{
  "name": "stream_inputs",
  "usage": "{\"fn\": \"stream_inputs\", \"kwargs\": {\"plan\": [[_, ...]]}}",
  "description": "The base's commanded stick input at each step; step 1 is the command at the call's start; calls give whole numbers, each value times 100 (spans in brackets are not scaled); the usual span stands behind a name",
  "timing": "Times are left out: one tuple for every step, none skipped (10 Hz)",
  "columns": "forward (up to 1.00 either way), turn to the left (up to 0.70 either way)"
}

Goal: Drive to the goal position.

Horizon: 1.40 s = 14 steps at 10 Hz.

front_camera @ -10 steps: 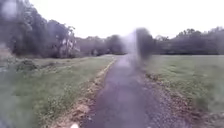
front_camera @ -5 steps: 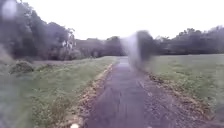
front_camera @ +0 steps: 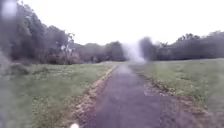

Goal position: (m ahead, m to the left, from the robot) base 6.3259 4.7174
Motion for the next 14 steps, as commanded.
{"fn": "stream_inputs", "kwargs": {"plan": [[50, 0], [50, 0], [50, 0], [50, 0], [50, -2], [50, -17], [50, -32], [50, -47], [50, -22], [50, 0], [50, 0], [50, 0], [50, 0], [50, 0]]}}
